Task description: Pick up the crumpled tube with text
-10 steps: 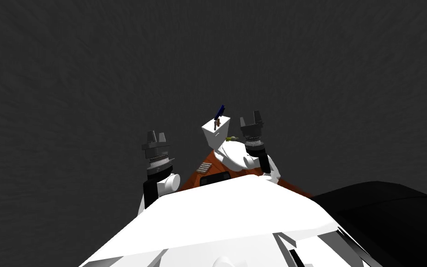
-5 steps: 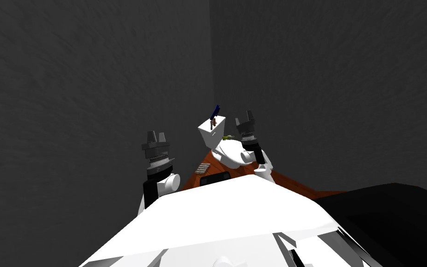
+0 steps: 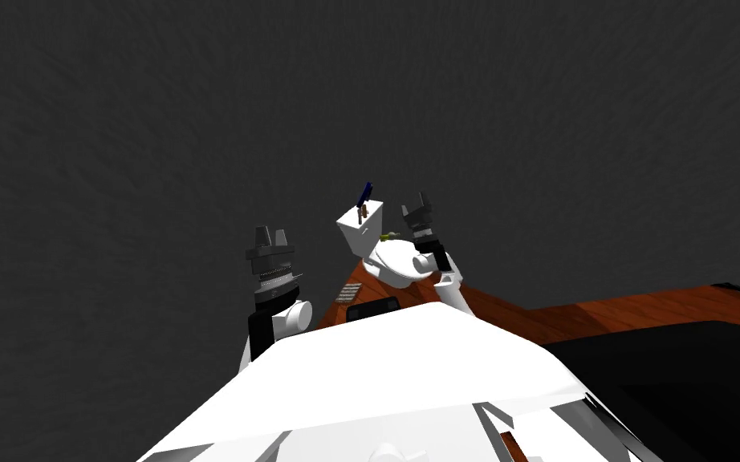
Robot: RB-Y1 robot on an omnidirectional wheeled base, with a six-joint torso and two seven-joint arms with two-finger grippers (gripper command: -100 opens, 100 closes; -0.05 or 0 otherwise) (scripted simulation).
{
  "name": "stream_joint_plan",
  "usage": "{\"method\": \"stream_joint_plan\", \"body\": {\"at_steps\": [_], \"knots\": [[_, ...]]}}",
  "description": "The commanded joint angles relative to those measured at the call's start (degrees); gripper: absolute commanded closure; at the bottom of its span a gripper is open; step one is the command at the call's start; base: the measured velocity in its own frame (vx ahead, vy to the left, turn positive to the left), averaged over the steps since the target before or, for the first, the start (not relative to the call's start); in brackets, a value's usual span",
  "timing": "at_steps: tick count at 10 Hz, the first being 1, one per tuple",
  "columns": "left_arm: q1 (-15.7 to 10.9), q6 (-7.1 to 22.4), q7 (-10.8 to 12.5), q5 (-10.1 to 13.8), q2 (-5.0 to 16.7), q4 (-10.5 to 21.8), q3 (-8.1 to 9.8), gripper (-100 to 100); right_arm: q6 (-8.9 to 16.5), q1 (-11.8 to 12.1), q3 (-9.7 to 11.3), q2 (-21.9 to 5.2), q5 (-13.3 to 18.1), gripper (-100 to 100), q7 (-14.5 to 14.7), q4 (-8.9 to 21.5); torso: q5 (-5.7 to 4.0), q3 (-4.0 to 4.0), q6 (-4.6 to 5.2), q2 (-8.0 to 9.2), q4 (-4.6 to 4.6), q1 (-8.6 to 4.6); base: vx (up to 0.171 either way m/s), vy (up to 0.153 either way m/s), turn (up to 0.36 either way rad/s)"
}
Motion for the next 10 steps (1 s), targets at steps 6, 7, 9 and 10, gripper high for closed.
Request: {"method": "stream_joint_plan", "body": {"at_steps": [6,7,9,10], "knots": [[0.0,0.0,0.0,0.0,0.0,0.0,0.0,0,9.8,-8.68,-0.53,-0.26,-7.27,-100,-5.06,9.0,0.01,-0.01,0.02,-0.02,-0.01,0.05,-0.021,0.022,-0.12],[0.0,0.0,0.0,0.0,0.0,0.0,0.0,0,12.3,-10.77,-0.73,-0.24,-9.11,-100,-6.28,11.11,0.01,-0.01,0.01,-0.02,-0.01,0.04,-0.01,0.019,-0.101],[0.0,0.0,0.0,0.0,0.0,0.0,0.0,0,14.84,-12.83,-0.97,-0.21,-10.97,-100,-7.49,13.44,0.01,-0.04,0.01,-0.07,-0.02,0.03,-0.01,0.027,-0.082],[0.0,0.0,0.0,0.0,0.0,0.0,0.0,0,16.94,-14.86,-1.24,-0.18,-12.84,-100,-8.7,15.65,0.01,-0.04,0.01,-0.07,-0.02,0.03,-0.002,0.029,-0.067]]}}
